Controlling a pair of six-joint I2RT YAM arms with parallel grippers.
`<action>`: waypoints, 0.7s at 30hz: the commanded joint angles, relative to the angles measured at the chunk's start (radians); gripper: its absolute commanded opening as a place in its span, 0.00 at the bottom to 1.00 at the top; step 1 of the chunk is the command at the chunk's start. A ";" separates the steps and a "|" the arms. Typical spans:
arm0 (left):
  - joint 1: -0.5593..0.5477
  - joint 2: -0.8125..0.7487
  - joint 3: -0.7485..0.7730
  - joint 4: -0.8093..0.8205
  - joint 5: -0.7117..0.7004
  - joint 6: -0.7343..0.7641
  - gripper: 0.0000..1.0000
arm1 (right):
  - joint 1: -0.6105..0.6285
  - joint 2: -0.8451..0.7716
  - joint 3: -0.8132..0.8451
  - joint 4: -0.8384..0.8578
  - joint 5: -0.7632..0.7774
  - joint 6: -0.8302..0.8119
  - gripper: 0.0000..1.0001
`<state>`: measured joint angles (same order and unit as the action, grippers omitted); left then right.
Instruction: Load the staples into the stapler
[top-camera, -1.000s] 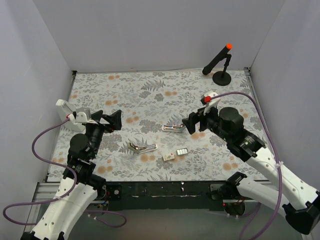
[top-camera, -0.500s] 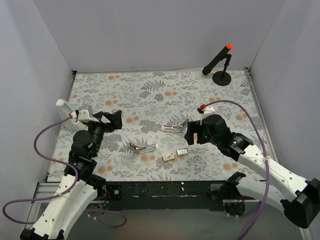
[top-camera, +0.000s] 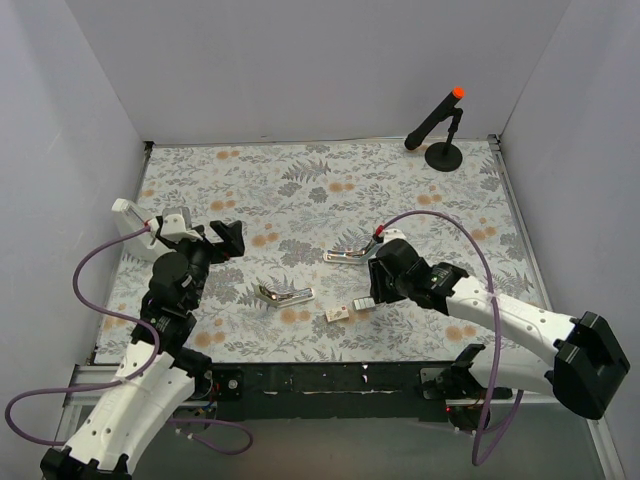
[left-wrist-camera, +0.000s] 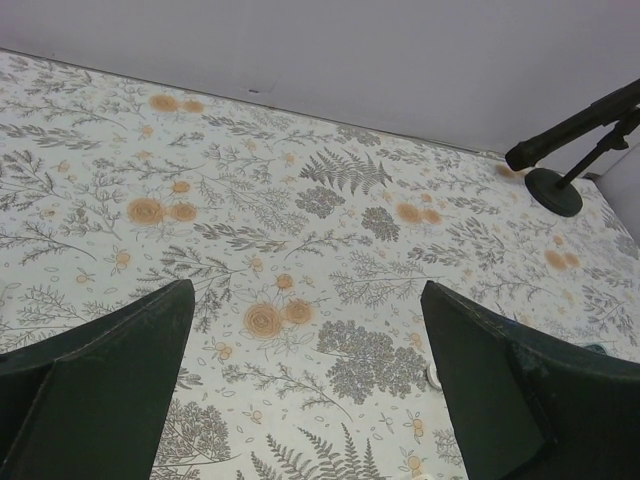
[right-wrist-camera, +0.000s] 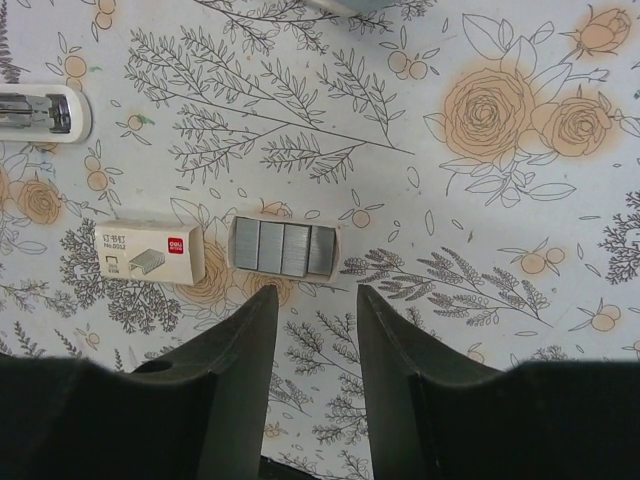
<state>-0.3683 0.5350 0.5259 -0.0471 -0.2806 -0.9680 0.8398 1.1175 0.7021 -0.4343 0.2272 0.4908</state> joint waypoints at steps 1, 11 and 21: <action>0.006 -0.004 0.045 -0.019 0.014 0.005 0.98 | 0.016 0.057 0.010 0.046 0.003 0.015 0.44; 0.014 0.003 0.046 -0.016 0.035 0.000 0.98 | 0.035 0.143 0.017 0.077 -0.011 0.029 0.37; 0.019 0.011 0.051 -0.019 0.058 -0.005 0.98 | 0.047 0.211 0.037 0.104 -0.023 0.029 0.34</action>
<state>-0.3607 0.5484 0.5385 -0.0536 -0.2390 -0.9722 0.8787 1.3102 0.7033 -0.3660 0.2020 0.5060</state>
